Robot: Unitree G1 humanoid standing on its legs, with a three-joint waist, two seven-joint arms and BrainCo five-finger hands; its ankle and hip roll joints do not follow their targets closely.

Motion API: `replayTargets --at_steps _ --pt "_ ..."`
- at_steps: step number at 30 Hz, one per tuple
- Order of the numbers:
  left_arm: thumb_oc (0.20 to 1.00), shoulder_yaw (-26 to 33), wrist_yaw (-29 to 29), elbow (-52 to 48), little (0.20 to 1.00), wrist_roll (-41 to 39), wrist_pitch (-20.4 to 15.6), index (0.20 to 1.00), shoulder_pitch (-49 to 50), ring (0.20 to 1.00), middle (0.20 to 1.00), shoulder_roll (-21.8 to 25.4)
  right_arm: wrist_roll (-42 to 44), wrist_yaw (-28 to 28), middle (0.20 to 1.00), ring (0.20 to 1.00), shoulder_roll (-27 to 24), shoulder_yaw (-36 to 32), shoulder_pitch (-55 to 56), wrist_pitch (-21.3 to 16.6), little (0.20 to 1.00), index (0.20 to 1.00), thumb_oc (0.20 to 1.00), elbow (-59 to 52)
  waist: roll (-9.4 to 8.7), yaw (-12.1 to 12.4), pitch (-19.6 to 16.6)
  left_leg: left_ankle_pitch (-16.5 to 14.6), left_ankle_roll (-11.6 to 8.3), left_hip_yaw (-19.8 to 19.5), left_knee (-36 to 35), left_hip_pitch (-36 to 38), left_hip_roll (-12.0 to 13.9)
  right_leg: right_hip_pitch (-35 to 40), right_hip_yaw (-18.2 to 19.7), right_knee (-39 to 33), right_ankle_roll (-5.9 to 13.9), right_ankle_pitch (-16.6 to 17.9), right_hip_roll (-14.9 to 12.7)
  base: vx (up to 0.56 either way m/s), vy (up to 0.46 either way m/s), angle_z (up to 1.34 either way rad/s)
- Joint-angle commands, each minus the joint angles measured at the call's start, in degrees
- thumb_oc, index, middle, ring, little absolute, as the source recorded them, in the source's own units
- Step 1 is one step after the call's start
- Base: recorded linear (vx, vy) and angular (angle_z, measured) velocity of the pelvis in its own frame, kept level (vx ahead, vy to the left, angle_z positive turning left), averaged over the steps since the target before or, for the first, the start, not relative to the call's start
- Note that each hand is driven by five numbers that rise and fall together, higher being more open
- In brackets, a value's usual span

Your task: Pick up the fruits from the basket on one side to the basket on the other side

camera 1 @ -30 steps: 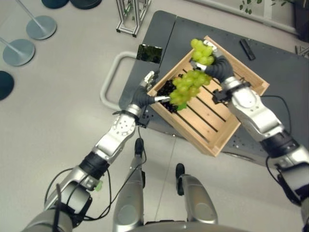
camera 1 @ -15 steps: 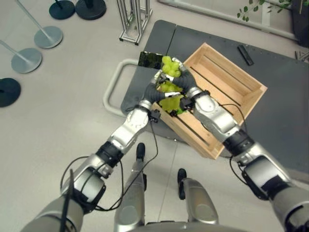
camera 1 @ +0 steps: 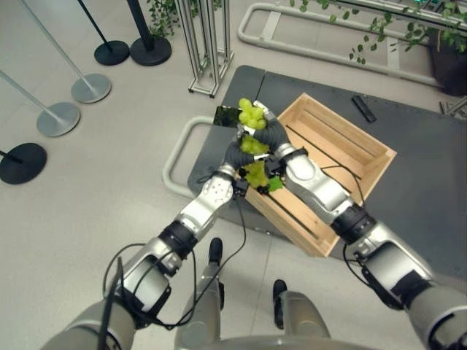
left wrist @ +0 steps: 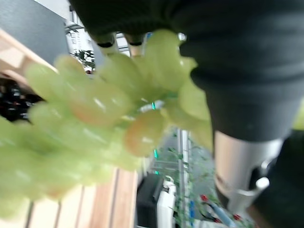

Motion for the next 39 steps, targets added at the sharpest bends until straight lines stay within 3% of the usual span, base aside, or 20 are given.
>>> replayTargets --at_steps 1,5,17,18,19,20,36,37,38,39 --pt "1.000 0.07 2.37 5.01 1.000 0.38 -0.19 1.000 -2.63 1.000 1.000 -3.00 -0.65 1.79 0.200 0.200 6.60 0.32 -3.11 -5.09 0.200 0.200 0.200 -11.39 -4.04 0.10 -2.26 -11.72 -2.41 -0.11 6.47 0.49 2.36 -1.27 0.34 -7.32 2.29 5.99 -5.24 0.00 0.000 0.00" --pt "1.000 1.30 5.38 10.76 1.000 -2.34 0.18 1.000 -4.42 1.000 1.000 -6.00 -0.91 0.64 0.200 0.200 7.71 1.78 -3.30 -5.08 0.200 0.200 0.200 -13.32 -4.17 -0.51 -2.58 -11.89 -2.40 -0.15 6.95 0.42 2.47 -1.35 0.49 -7.02 2.19 5.91 -5.16 0.00 0.000 0.00" --pt "1.000 0.06 8.84 9.05 1.000 -1.93 -0.87 1.000 -10.76 1.000 1.000 -9.03 1.79 -0.44 0.200 0.200 9.77 4.41 -5.01 -5.95 0.200 0.200 0.200 -14.29 -3.83 -1.15 -2.92 -11.87 -2.68 -0.10 7.45 0.35 2.83 -1.15 0.68 -6.84 1.91 5.52 -4.78 0.00 0.000 0.00" --pt "0.404 0.03 8.87 7.45 0.404 -1.97 -1.18 0.404 -11.01 0.404 0.404 -8.62 1.95 -0.33 0.200 0.200 9.89 4.51 -4.76 -5.97 0.200 0.200 0.200 -13.93 -3.75 -1.09 -2.94 -11.91 -2.67 -0.16 7.44 0.40 2.83 -1.15 0.77 -6.77 1.86 5.47 -4.71 0.00 0.000 0.00" --pt "0.404 0.28 8.91 6.62 0.404 -1.92 -1.30 0.404 -10.74 0.404 0.404 -8.32 1.89 -0.28 0.200 0.200 9.95 4.56 -4.52 -5.98 0.200 0.200 0.200 -13.73 -3.71 -1.04 -2.94 -11.92 -2.67 -0.15 7.47 0.43 2.81 -1.11 0.78 -6.75 1.83 5.44 -4.69 0.00 0.000 0.00" --pt "0.200 0.40 8.97 5.58 0.200 -1.55 -1.45 0.200 -10.64 0.200 0.200 -7.86 1.60 -0.10 0.200 0.200 9.76 4.57 -4.25 -5.87 0.200 0.200 0.200 -13.61 -3.66 -1.03 -2.93 -11.93 -2.70 -0.14 7.53 0.47 2.85 -1.06 0.80 -6.72 1.80 5.39 -4.65 0.00 0.000 0.00" --pt "0.200 1.35 8.23 0.57 0.200 -1.78 -2.37 0.200 -6.85 0.200 0.200 -5.70 2.10 0.13 0.200 0.200 7.92 3.01 -1.38 -6.43 0.200 0.200 0.200 -14.01 -2.91 -1.22 -3.34 -11.73 -3.02 0.04 7.15 0.93 3.47 -0.90 1.08 -6.94 1.47 5.29 -4.23 0.00 -0.003 -0.02" --pt "0.727 1.59 8.41 -0.84 0.727 -0.96 -2.43 0.727 -6.15 0.727 0.727 -5.12 1.76 -0.21 0.200 0.200 7.44 2.24 -0.65 -6.62 0.200 0.200 0.200 -14.35 -2.81 -1.26 -3.44 -11.73 -3.01 0.05 7.12 0.93 3.45 -0.86 1.06 -6.96 1.44 5.25 -4.15 0.00 0.000 0.00" --pt "0.909 1.58 8.42 -0.86 0.909 -0.96 -2.42 0.909 -6.13 0.909 0.909 -5.12 1.75 -0.21 0.200 0.200 7.44 2.24 -0.62 -6.62 0.200 0.200 0.200 -14.37 -2.81 -1.25 -3.45 -11.73 -3.01 0.05 7.12 0.93 3.45 -0.85 1.05 -6.96 1.44 5.25 -4.15 0.00 0.000 0.00" --pt "1.000 1.68 8.27 -1.21 1.000 -0.73 -2.46 1.000 -5.90 1.000 1.000 -4.85 1.54 -0.38 0.200 0.200 7.16 1.72 -0.46 -6.71 0.200 0.200 0.200 -14.39 -2.77 -1.26 -3.45 -11.75 -3.01 0.06 7.08 0.98 3.46 -0.81 1.14 -7.00 1.43 5.24 -4.15 0.00 0.000 0.00"
